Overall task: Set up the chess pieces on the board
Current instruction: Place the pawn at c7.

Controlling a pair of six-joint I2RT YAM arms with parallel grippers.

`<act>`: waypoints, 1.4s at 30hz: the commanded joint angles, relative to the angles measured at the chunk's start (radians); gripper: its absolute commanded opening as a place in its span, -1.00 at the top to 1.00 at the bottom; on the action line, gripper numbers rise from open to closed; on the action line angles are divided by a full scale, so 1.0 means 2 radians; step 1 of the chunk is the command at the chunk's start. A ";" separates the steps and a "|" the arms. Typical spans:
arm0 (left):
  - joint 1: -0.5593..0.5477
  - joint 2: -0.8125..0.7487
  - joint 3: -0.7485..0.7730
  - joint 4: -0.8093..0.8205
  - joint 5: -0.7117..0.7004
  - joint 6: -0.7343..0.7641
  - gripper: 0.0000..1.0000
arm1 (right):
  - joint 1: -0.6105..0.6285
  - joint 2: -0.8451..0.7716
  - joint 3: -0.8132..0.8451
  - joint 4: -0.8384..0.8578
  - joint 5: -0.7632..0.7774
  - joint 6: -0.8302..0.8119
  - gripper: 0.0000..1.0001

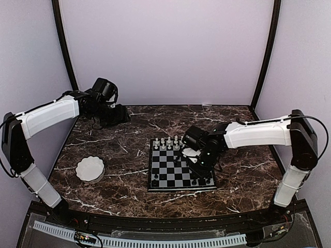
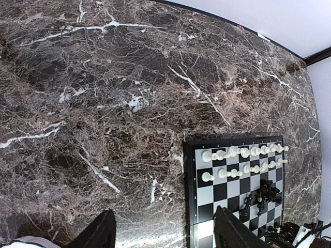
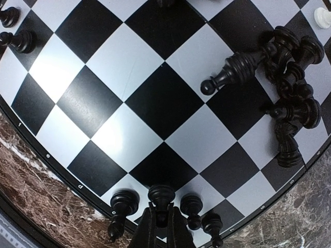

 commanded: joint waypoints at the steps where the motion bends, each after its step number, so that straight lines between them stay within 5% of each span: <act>1: -0.002 0.001 0.001 0.003 0.006 -0.001 -0.35 | 0.002 0.008 0.002 0.009 -0.004 -0.004 0.96; 17: -0.002 0.014 0.005 0.003 0.022 -0.005 -0.33 | 0.002 0.028 0.012 0.016 -0.007 -0.005 0.86; 32: -0.009 0.019 0.017 -0.018 0.032 0.023 -0.34 | 0.002 0.014 0.030 -0.001 0.006 0.002 0.49; 42: -0.124 0.052 0.045 -0.062 0.047 0.092 -0.16 | -0.016 -0.069 0.043 -0.006 0.015 0.026 0.41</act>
